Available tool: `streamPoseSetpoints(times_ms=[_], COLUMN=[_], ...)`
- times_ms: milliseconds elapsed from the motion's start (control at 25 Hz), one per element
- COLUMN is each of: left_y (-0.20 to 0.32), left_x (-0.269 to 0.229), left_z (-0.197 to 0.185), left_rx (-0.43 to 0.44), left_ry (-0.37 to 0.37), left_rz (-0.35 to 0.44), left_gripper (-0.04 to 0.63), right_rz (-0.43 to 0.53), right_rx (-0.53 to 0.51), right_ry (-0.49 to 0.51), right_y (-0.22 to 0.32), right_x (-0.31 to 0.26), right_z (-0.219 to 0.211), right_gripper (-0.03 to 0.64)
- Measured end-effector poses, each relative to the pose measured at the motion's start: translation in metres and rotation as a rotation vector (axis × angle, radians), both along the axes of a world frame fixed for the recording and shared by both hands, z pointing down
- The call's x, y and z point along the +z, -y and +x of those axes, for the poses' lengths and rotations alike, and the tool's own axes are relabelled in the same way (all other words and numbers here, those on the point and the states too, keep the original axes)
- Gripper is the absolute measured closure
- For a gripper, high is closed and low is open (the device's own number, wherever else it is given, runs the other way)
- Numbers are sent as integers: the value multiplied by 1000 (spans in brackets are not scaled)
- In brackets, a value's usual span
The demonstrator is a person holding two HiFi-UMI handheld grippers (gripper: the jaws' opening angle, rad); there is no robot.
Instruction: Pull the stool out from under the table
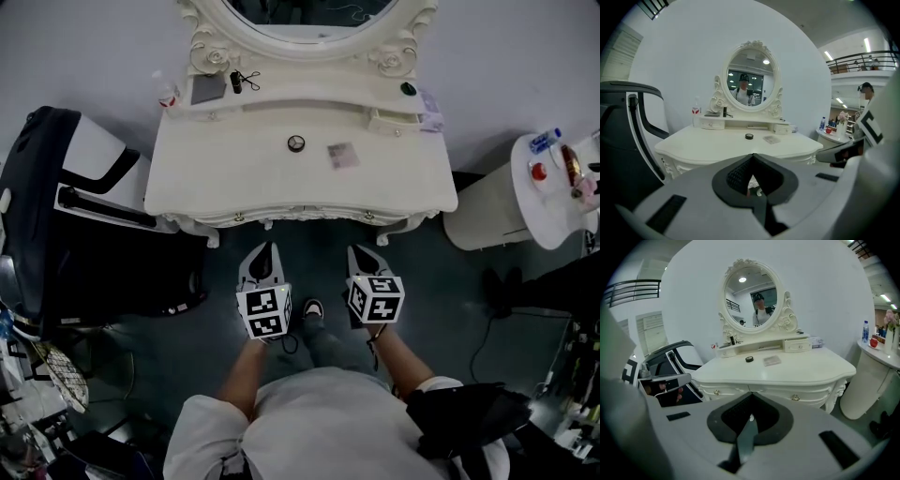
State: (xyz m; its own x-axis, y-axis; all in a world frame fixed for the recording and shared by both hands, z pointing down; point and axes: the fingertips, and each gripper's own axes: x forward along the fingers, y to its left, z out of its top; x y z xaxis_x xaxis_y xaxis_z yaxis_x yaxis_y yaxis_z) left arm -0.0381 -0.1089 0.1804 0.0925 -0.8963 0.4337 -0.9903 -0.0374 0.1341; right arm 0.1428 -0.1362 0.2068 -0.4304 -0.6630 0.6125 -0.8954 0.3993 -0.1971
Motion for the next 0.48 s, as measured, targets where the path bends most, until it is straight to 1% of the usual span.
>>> streamPoseSetpoints(times_ms=[120,280,480], left_y=[3,7,0], left_x=[3,15,53], left_z=[-4,-10,-25], left_rx=[-22,-33,-49], left_ry=[11,18,4], left_rz=[10,13,-8], left_gripper=[601,601,601], right_rz=[10,13,4], right_rx=[-18,0,-5], right_ry=[5,21,58], right_y=[11,21,16], right_x=[5,17,49], right_z=[-2,-4,-17], right_gripper=[618,618,618])
